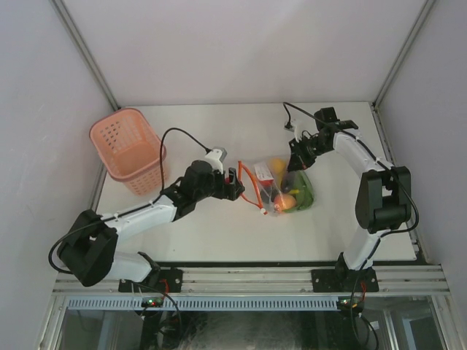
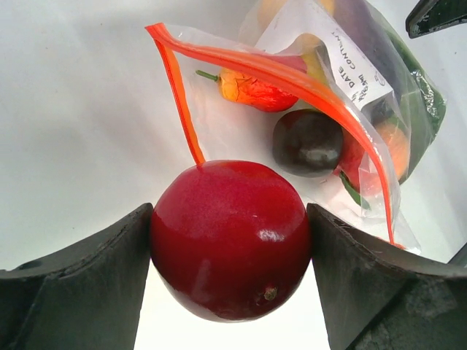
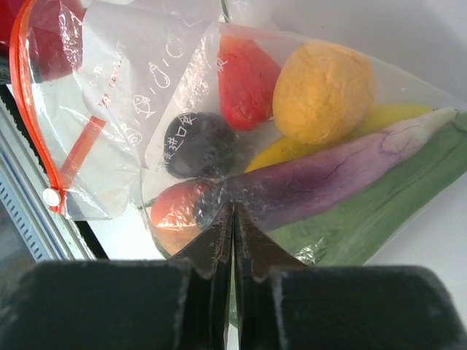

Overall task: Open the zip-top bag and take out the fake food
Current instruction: Place the fake fruit in the bin.

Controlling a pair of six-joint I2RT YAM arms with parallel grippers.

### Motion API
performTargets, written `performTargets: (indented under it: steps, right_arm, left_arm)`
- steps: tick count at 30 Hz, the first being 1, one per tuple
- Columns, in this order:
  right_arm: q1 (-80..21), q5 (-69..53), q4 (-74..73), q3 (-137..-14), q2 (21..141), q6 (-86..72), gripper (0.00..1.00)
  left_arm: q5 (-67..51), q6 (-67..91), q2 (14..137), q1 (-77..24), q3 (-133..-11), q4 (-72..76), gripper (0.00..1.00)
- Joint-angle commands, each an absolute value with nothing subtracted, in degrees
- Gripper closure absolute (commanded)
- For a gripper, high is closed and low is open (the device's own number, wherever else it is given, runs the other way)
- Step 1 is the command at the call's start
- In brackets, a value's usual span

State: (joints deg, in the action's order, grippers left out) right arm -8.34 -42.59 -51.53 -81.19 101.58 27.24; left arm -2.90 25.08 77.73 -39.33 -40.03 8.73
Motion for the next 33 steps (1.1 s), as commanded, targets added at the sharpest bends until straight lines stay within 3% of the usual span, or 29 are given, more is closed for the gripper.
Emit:
performTargets:
  steps: [1,17,33]
  right_arm:
    - [-8.17,-44.47,-50.05,-82.79,98.15,27.46,1.00]
    - [-8.09,-45.35,-49.94,-82.64,97.47,27.77,1.00]
    - [-8.14,-45.44,-49.97,-82.62,97.71,27.93,1.00]
  left_arm:
    - [-1.37,22.31,73.76,-38.82,-44.35,4.88,0.69]
    - [-0.19,18.46,63.33,-31.63,-46.71,-5.15,0.68]
    - [-10.22,26.01,58.15,-14.83,-44.81,2.00,0.72]
